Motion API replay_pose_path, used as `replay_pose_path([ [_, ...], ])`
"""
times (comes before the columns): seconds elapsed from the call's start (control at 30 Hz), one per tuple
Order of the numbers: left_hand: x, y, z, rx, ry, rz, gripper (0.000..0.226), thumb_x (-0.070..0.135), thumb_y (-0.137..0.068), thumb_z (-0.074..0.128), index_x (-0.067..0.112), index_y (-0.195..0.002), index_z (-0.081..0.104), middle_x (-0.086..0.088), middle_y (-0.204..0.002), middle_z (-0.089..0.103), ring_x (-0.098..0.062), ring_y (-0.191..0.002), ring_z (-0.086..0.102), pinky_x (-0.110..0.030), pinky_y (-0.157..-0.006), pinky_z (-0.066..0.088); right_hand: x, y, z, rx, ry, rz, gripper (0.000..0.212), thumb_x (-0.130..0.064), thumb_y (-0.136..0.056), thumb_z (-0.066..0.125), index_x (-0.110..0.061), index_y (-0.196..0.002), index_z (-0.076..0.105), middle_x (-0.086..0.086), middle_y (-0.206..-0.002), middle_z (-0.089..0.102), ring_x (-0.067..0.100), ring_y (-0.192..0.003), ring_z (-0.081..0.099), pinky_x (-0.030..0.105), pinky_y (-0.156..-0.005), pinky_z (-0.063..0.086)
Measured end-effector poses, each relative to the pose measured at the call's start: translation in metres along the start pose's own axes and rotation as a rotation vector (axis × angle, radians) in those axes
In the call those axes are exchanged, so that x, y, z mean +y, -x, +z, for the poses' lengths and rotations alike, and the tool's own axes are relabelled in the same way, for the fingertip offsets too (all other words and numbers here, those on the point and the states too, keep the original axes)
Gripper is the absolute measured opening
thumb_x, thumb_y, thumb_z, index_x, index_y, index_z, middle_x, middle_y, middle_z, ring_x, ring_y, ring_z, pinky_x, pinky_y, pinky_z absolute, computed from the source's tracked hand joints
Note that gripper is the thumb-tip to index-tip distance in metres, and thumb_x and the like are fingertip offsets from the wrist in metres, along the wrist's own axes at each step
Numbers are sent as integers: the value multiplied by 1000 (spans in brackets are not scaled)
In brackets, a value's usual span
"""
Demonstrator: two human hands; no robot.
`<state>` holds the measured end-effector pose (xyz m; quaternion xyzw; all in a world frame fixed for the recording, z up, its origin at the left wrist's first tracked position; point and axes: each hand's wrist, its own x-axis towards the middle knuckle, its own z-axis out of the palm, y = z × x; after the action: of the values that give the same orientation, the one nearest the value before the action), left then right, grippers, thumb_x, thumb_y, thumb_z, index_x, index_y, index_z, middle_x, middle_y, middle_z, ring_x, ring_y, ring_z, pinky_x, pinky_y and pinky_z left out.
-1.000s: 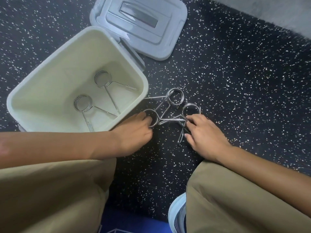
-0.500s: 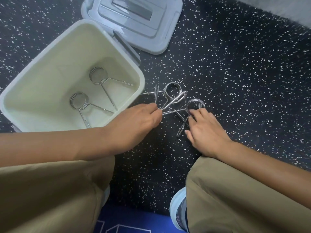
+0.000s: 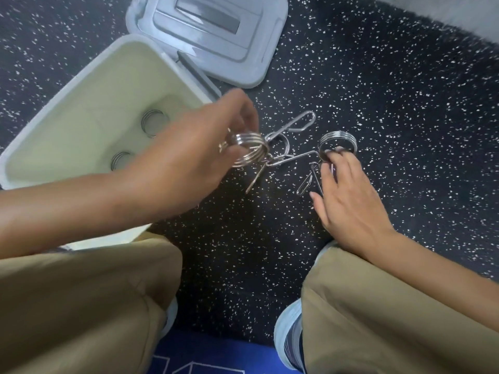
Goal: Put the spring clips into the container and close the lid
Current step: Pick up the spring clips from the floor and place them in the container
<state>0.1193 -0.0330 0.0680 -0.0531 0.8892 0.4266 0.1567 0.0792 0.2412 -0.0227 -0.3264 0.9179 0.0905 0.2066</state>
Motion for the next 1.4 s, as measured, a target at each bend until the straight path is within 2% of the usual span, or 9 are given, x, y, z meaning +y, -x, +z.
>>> replay_pose_path([
  [0.27,-8,1,-50,168,-24,-68,27,20,-96,62,41,-113,64,22,-97,71,-2,-85,70,-46,-84,58,16,-2,-27,315,-163,-62,53,-24,-98,56,15,-133,52,33,-139,49,44,-131,39,45,-115,31],
  [0.53,-46,13,-79,178,-67,-112,14,37,-96,56,42,-103,68,21,-84,73,-4,-70,72,-47,-78,61,7,-12,-45,425,-418,-109,39,-18,-97,57,12,-120,64,25,-132,57,36,-128,48,22,-115,25],
  [0.63,-65,16,-85,180,-152,-166,25,18,-99,58,40,-99,70,8,-75,73,-10,-70,73,-40,-75,60,-3,-15,-48,439,-519,-128,36,-20,-96,58,9,-115,69,20,-129,63,30,-125,54,22,-113,32],
  [0.73,-81,18,-91,179,-173,-242,30,12,-101,56,36,-94,71,7,-77,71,-4,-66,73,-11,-54,50,-15,-18,-54,498,-572,-178,28,-16,-93,70,8,-106,74,19,-121,70,31,-116,64,34,-107,47],
  [0.83,-98,21,-97,150,-233,-242,28,8,-102,54,29,-96,72,10,-77,70,-1,-67,72,-21,-54,56,-29,-21,-62,534,-647,-180,23,-13,-86,81,6,-98,78,16,-110,74,30,-104,70,38,-97,54],
  [1.0,-146,18,-85,16,-300,-250,35,-8,-94,54,24,-94,69,4,-82,72,-15,-66,72,-39,-64,61,-53,-27,-76,468,-909,-2,5,-17,-83,83,-13,-85,81,-7,-96,74,5,-89,71,22,-85,55],
  [1.17,-175,22,-56,-45,-420,-152,25,-6,-87,63,16,-98,69,-2,-87,72,-19,-74,57,-28,-64,40,-68,-39,-82,282,-1343,233,20,-12,-80,84,-17,-64,75,-9,-79,76,1,-74,69,19,-75,51],
  [1.3,-175,24,-42,-64,-430,-223,37,-15,-81,54,8,-107,67,-14,-103,74,-24,-81,60,-27,-65,35,-78,-41,-93,143,-1627,277,24,-16,-72,87,-18,-74,64,14,-78,76,40,-80,71,51,-84,58],
  [1.4,-175,24,-43,-96,-476,-277,42,-12,-82,47,11,-113,63,-13,-98,70,-28,-77,56,-29,-63,33,-85,-47,-102,-10,-1885,291,43,-7,-64,79,-14,-88,44,7,-74,72,37,-86,76,51,-89,60],
])
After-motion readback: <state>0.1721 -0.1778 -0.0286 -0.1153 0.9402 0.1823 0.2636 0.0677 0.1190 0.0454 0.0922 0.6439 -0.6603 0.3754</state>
